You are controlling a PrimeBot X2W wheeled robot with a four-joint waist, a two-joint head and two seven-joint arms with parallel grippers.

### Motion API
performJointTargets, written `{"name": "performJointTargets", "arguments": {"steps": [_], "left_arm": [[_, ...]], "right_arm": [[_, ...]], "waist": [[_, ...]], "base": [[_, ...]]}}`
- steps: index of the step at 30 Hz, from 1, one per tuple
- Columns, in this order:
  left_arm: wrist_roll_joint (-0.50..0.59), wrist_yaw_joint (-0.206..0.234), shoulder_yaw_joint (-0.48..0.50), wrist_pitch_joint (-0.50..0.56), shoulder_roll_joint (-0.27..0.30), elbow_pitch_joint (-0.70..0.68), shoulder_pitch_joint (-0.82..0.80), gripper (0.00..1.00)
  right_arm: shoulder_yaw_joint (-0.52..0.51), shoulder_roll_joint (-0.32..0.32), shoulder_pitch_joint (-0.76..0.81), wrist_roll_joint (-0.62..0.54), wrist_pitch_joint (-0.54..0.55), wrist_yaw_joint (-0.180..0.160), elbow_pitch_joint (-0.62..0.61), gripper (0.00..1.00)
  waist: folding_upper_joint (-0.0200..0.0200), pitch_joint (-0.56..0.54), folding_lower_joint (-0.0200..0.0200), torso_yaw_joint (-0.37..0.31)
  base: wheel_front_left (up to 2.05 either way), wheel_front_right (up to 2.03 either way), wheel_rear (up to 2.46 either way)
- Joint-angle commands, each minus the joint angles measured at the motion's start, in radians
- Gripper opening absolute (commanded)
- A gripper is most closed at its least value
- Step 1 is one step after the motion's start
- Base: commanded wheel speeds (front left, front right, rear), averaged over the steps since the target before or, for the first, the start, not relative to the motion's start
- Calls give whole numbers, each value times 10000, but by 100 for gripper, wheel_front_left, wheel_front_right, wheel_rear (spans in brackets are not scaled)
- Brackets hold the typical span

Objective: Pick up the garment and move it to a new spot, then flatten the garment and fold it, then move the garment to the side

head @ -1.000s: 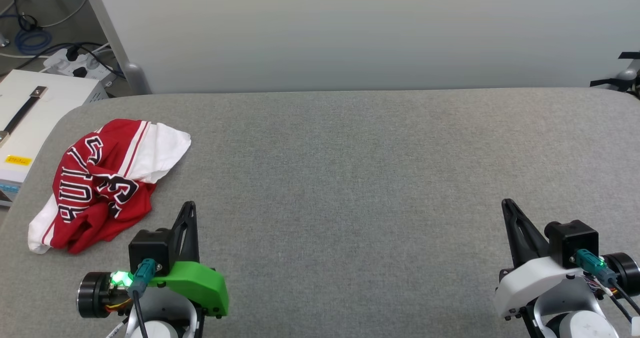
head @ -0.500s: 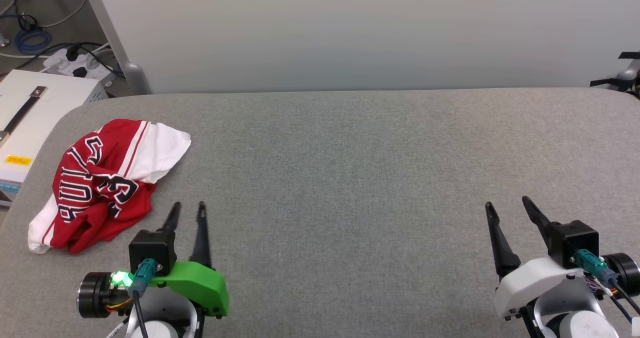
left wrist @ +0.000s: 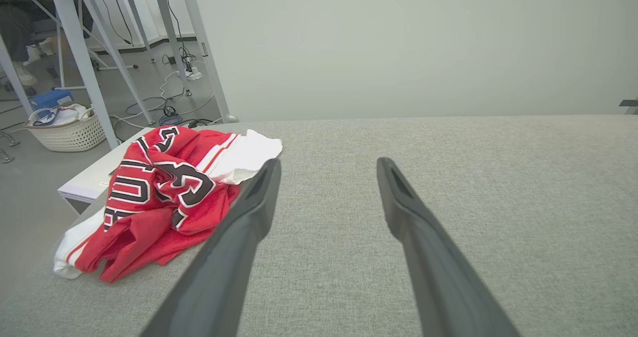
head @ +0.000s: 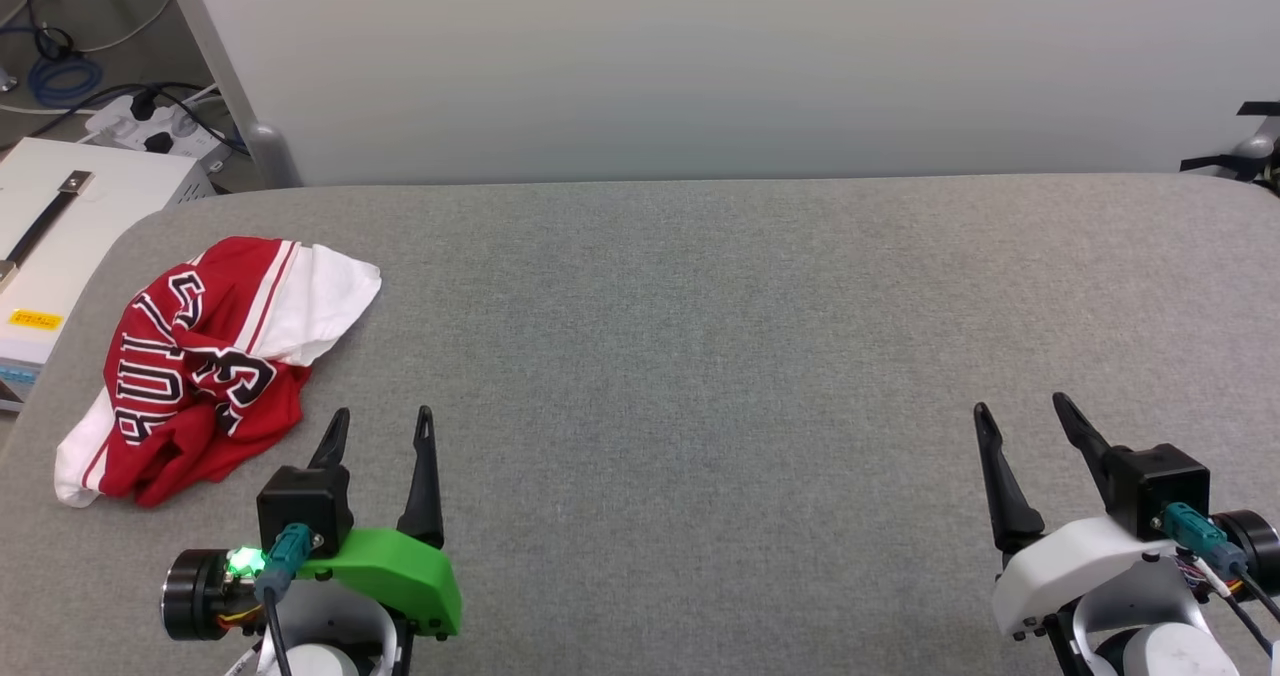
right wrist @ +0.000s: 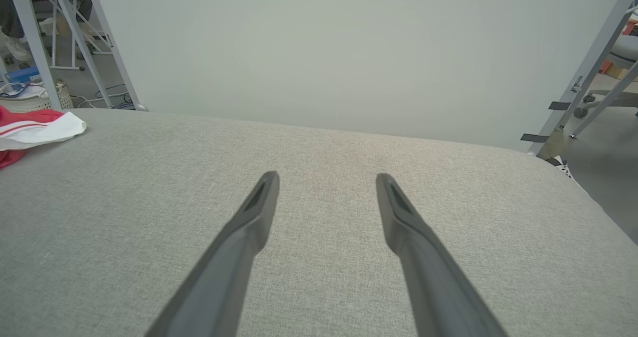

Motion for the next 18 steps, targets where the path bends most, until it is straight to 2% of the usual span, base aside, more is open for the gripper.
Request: {"name": "performJointTargets", "arguments": {"steps": [1, 18], "left_arm": [[-116, -57, -18, -111, -6, 56, 13, 100], [-510, -171, -100, -466, -12, 242, 24, 100]], "right_arm": [[-25, 2, 13, 106, -114, -1, 51, 100], [-13, 4, 30, 377, -463, -2, 105, 100]], "waist": [[0, 4, 0, -2], [0, 21, 0, -4]], "base": [[0, 0, 0], [0, 0, 0]]}}
